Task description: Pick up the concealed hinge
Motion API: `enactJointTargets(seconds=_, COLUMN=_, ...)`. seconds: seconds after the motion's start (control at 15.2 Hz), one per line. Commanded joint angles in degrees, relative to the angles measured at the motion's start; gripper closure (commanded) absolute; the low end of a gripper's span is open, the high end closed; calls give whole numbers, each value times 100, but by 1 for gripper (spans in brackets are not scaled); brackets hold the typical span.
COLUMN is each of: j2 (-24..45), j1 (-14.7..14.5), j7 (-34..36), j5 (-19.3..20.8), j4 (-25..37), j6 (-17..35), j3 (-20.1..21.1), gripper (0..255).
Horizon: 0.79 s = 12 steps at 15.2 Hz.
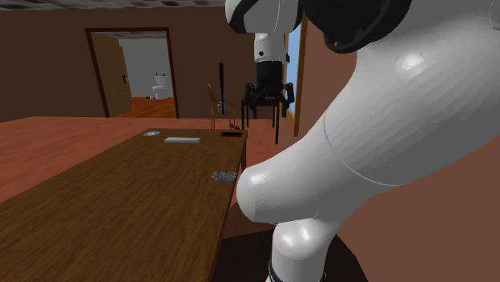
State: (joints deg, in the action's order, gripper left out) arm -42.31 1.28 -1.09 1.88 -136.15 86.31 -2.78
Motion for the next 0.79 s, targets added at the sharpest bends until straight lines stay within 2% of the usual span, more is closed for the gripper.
enactJointTargets(seconds=0.0, j2=0, j1=0, j7=0, j5=0, j4=0, j6=0, j3=0, gripper=0)
enactJointTargets(seconds=0.73, j2=1357, j1=-1064, j7=-2654, j5=243, j4=-706, j6=2394, j3=-340, gripper=0)
